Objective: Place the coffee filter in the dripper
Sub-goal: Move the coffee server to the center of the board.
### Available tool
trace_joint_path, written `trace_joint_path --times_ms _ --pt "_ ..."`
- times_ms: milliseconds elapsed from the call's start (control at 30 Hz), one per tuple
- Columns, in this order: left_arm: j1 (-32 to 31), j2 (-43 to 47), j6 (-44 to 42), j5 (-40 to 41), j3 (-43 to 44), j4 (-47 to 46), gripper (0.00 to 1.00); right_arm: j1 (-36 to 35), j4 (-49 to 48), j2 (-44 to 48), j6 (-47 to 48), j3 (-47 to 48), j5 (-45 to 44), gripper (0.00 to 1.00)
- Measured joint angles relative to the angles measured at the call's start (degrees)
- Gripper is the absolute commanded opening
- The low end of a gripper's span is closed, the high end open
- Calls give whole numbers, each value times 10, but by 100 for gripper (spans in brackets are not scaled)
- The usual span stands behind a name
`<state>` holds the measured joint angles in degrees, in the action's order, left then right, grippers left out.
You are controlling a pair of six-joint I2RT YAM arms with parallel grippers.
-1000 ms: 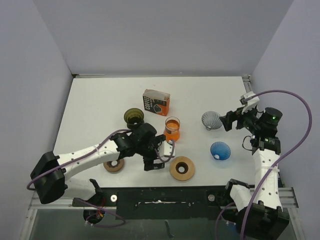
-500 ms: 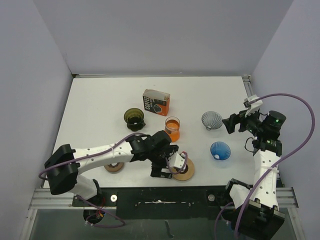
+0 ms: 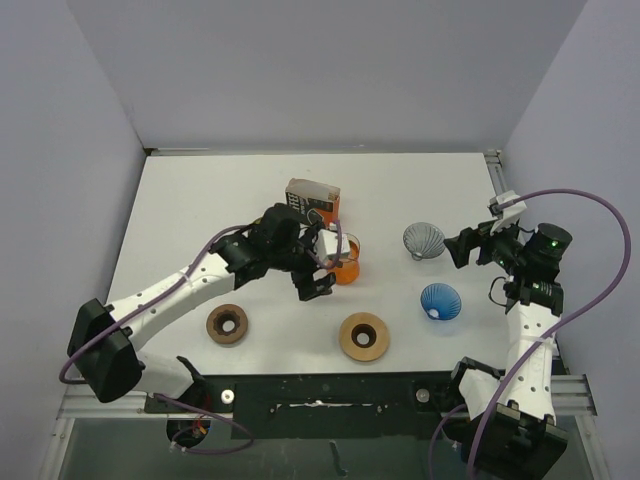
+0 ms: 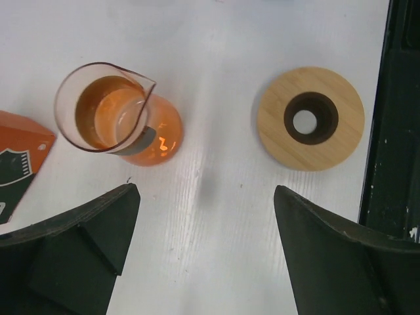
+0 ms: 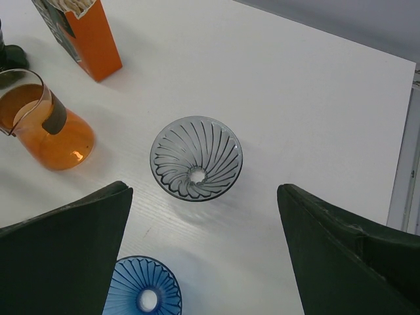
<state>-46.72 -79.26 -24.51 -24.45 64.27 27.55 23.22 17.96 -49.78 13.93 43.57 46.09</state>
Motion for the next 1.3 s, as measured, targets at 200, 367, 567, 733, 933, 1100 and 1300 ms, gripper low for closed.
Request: trace_joint_path --times_ms 200,367,567,733,933,1100,1300 --pt "57 2 66 2 6 -43 79 0 -2 0 -4 0 -1 98" --pt "123 23 127 41 -4 -81 73 -1 -3 0 -7 0 -2 98" --pt "237 25 187 89 -7 -100 67 -4 -3 0 -7 0 -4 98" --pt "313 -31 209 102 7 -98 63 -4 -3 0 -7 0 -4 98" --pt "354 -115 211 108 18 -89 59 -5 -3 0 -8 0 -5 98" --pt "368 -173 211 108 43 -79 51 -7 -3 0 -8 0 -6 98" --pt "368 -204 212 91 62 -66 40 -8 -3 0 -8 0 -7 98"
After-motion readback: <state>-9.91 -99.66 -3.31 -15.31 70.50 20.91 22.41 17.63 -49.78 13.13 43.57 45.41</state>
